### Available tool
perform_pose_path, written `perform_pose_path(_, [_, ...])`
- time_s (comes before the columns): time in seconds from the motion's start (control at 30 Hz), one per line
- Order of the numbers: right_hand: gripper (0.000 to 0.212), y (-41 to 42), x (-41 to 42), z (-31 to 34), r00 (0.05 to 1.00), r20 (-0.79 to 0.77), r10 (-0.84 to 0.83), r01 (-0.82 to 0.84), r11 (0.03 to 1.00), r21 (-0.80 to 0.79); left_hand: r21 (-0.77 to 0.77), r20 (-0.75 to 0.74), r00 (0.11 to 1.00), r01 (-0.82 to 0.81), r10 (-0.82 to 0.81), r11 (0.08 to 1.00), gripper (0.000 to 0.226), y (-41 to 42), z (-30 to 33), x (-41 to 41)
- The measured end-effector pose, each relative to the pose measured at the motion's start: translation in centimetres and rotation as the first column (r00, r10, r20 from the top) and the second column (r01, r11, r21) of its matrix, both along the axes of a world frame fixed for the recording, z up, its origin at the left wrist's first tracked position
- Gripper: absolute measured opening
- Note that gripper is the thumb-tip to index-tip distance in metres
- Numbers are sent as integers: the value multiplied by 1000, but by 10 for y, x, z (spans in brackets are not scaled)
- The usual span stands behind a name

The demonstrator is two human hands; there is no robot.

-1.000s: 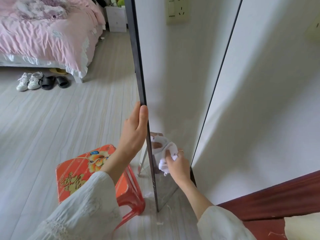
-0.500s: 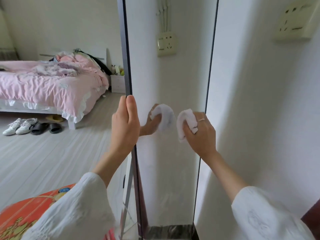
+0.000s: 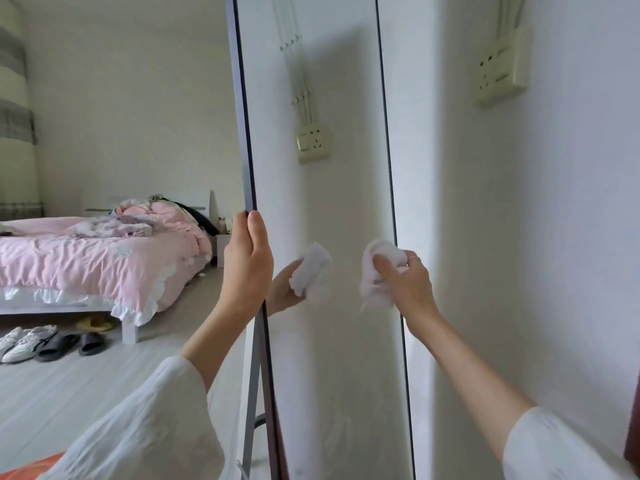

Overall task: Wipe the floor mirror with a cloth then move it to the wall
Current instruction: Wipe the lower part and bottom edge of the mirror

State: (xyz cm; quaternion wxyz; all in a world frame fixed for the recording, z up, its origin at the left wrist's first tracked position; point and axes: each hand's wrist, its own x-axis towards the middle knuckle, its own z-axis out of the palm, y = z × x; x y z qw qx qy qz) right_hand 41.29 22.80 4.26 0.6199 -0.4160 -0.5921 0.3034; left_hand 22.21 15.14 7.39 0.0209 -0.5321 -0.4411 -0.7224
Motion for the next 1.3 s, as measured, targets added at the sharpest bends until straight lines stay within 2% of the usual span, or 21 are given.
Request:
perform_pose_path(0.1, [23,-13,-13,11,994,31,-109,109,994,-19,-28,37,999,-16,17,999,28,4,4,6])
perform_pose_path(0.2, [29,-27,-39,23,976,108,-188,179,980,83,-6,45,998,34,-33,999,27,-2,4,8])
perform_pose_path(0.37, [25,-36,-87,44,953,86,-289,269,945,186,-54,16,998,61,-61,997,26,-5,6,5])
perform_pose_path(0.57, [30,-32,-103,-11,936,114,-334,318,938,136,-42,-8,999,50,-50,998,27,-1,6,-1])
perform_pose_path(0.7, [30,-33,-73,-65,900,309,-308,326,945,-9,-51,-38,998,54,-56,997,30,-3,5,1])
perform_pose_path(0.77, [26,-36,-60,-62,894,320,-313,337,942,-18,-57,-41,997,64,-66,996,31,-3,3,1])
perform_pose_path(0.9, [27,-49,-73,10,932,175,-316,289,943,164,-74,-29,996,85,-87,994,31,-4,7,-1])
perform_pose_path(0.97, [24,-59,-94,34,942,174,-287,240,939,248,-103,-9,990,139,-141,985,31,-8,9,-3])
perform_pose_path(1.03, [25,-65,-113,38,946,189,-262,212,946,246,-137,26,978,208,-206,969,32,-12,9,-6])
perform_pose_path(1.13, [30,-72,-125,18,941,174,-290,252,945,210,-166,49,966,257,-252,952,32,-12,10,-10])
perform_pose_path(1.2, [32,-75,-125,-7,903,251,-348,286,924,253,-158,48,971,238,-233,958,30,-12,9,-11])
perform_pose_path(1.3, [31,-79,-114,-51,882,353,-311,239,943,232,-136,36,978,210,-207,968,28,-11,9,-10])
